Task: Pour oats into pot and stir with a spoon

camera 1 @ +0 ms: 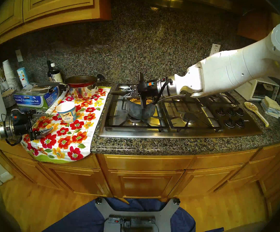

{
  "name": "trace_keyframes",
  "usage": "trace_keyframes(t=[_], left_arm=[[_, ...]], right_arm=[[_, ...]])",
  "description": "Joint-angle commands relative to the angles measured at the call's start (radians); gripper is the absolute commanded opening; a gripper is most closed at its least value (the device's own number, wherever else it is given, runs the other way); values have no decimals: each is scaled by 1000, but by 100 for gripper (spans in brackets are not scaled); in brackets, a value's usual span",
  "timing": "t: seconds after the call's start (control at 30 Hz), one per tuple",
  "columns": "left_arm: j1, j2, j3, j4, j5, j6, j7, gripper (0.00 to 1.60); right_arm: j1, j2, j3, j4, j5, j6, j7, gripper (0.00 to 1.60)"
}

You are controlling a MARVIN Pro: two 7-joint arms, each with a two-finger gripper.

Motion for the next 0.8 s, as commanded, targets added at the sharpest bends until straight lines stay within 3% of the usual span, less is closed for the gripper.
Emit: trace_keyframes(t=[0.0, 0.77], left_arm=[[-16, 19, -15, -14, -18, 0, 3, 160], [-16, 19, -16, -14, -19, 0, 3, 160]], right_arm=[[76, 18, 41, -12, 39, 13, -29, 0], [157, 62, 45, -172, 74, 88, -42, 0]])
